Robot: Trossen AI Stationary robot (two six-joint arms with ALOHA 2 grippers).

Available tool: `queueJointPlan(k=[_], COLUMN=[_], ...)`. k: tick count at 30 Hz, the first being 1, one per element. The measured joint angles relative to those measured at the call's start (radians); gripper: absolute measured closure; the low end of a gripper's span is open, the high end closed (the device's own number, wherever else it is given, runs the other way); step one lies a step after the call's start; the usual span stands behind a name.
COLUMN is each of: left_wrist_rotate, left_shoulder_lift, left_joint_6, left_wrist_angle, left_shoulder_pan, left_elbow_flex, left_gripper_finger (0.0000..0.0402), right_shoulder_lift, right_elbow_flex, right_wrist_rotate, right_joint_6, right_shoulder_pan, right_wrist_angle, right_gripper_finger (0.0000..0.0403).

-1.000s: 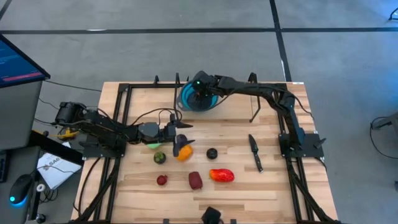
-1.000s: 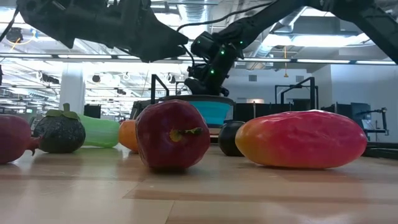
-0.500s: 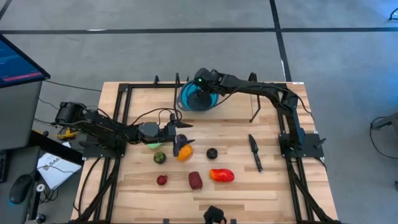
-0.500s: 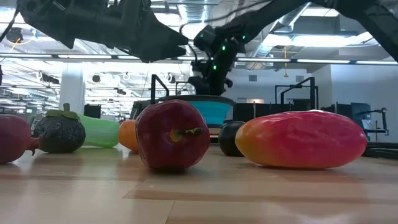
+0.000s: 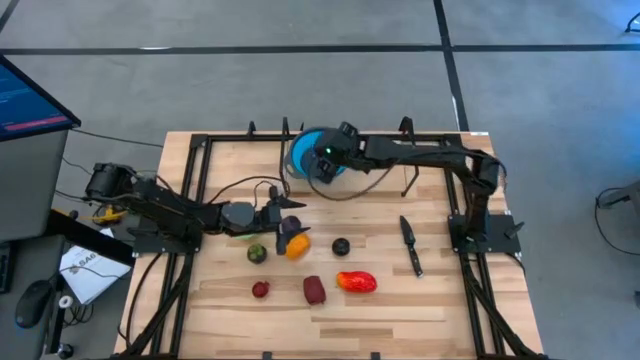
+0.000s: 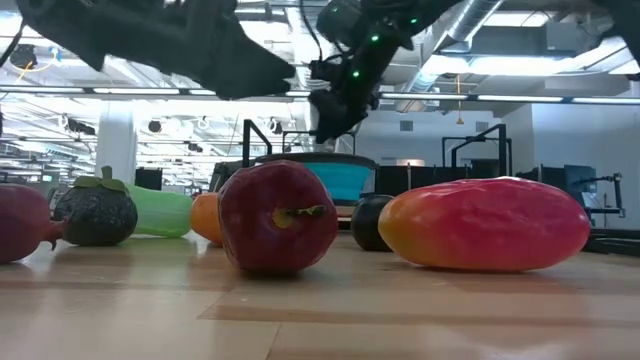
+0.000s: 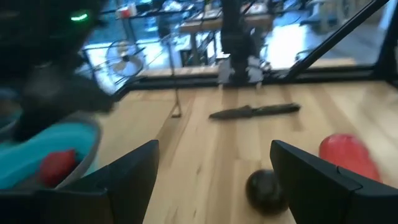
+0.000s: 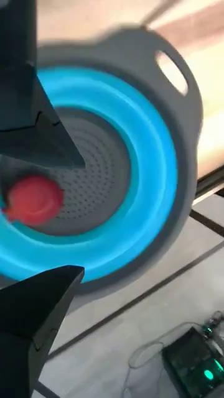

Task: Pick & Place Fruit
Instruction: Put the green lettuce into the blue strainer bowl on the shelf

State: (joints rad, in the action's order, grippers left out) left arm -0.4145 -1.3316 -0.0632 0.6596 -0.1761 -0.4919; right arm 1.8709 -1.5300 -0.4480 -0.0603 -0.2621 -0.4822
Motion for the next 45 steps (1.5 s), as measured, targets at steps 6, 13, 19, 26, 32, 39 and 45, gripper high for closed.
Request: queueJointPlan(k=[6, 13, 19, 26, 32, 39, 45], left_wrist_rotate=[-0.085, -0.086, -0.049, 0.033, 0.18, 0.206, 0.238], left_shoulder_lift=[0.2, 0.403, 0.455, 0.359, 0.177, 0.002, -0.074], left_joint_6=[0.138, 0.32, 0.558, 0.674, 0.615, 0.618, 0.621], left_wrist_angle=[-0.285, -0.563, -0.953, -1.165, -1.177, -1.183, -1.175], left_shoulder_pan=[-0.041, -0.041, -0.024, 0.078, 0.207, 0.244, 0.225], left_elbow_flex=[0.0, 0.0, -0.071, -0.103, -0.101, -0.101, -0.101], left_gripper_finger=[0.0103, 0.0103, 0.0103, 0.0103, 0.0081, 0.0066, 0.009], right_shoulder_lift=[-0.169, -0.334, -0.368, -0.357, -0.359, -0.359, -0.359], right_elbow_flex=[0.224, 0.446, 0.573, 0.621, 0.619, 0.619, 0.619], right_wrist_rotate=[-0.023, -0.022, -0.022, -0.022, -0.025, -0.024, -0.024], right_joint_6=[0.009, 0.024, 0.123, 0.14, 0.14, 0.14, 0.139], right_shoulder_pan=[0.095, 0.221, 0.3, 0.33, 0.33, 0.33, 0.33], right_wrist_angle=[0.126, 0.246, 0.308, 0.364, 0.389, 0.39, 0.395], right_gripper_finger=[0.0143, 0.0143, 0.0143, 0.0143, 0.0143, 0.0143, 0.0143])
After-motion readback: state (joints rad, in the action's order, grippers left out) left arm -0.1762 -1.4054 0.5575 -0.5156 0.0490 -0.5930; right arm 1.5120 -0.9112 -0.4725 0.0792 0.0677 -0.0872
